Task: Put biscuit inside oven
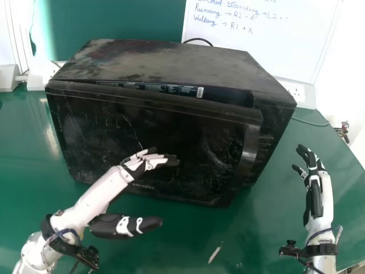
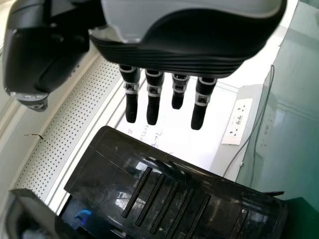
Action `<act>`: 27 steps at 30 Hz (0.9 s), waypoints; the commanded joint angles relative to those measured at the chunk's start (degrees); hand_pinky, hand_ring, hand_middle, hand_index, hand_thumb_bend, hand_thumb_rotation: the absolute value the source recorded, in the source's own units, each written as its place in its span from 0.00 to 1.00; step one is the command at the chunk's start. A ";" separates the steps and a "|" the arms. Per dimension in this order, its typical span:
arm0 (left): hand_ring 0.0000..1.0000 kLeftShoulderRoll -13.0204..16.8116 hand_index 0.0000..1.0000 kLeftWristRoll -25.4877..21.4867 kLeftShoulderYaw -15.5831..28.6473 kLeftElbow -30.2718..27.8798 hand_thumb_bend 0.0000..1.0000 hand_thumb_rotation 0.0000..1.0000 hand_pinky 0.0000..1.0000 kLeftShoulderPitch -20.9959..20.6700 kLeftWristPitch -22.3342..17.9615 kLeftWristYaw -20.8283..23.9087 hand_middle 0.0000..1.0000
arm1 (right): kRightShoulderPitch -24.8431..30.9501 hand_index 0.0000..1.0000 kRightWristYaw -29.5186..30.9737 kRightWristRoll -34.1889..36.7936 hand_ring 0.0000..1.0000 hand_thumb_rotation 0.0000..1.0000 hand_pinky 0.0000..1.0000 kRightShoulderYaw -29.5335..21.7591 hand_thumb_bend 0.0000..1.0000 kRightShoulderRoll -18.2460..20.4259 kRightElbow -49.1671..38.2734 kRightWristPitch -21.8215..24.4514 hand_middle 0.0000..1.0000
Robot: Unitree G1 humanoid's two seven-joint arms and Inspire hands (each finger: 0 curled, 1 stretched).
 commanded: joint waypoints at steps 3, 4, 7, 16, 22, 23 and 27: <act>0.93 0.25 0.89 0.72 -0.91 1.18 0.85 1.00 0.99 -0.83 0.42 0.42 0.94 | 0.20 0.86 -0.35 -0.12 0.94 0.90 0.84 -0.06 0.86 0.20 -0.90 0.21 0.90; 0.92 0.29 0.89 0.78 -0.95 1.48 0.85 1.00 0.98 -0.96 0.38 0.43 0.93 | 0.19 0.86 -0.36 -0.10 0.94 0.90 0.84 -0.07 0.86 0.25 -0.83 0.08 0.90; 0.91 0.29 0.88 1.11 -1.09 2.16 0.85 1.00 0.97 -1.37 0.17 0.53 0.93 | 0.17 0.86 -0.20 0.05 0.93 0.90 0.84 -0.05 0.86 0.33 -0.66 -0.37 0.89; 0.91 0.42 0.89 2.57 -2.04 4.03 0.84 1.00 0.95 -2.64 0.39 0.68 0.94 | 0.12 0.86 -0.20 0.10 0.93 0.90 0.84 0.01 0.85 0.46 -0.58 -0.46 0.89; 0.91 0.72 0.89 3.38 -2.76 4.78 0.83 1.00 0.96 -3.41 1.41 0.45 0.94 | 0.07 0.86 -0.26 0.26 0.93 0.90 0.84 -0.06 0.84 0.61 -0.67 -0.54 0.89; 0.91 0.77 0.89 3.61 -2.87 4.96 0.84 1.00 0.95 -3.60 1.55 0.43 0.94 | 0.03 0.86 -0.38 0.09 0.93 0.90 0.84 -0.06 0.85 0.63 -0.61 -0.58 0.89; 0.92 0.94 0.89 4.09 -3.48 5.64 0.84 1.00 0.95 -4.32 2.35 0.07 0.94 | 0.11 0.85 -0.40 0.20 0.93 0.90 0.83 0.03 0.84 0.87 -0.83 -0.43 0.88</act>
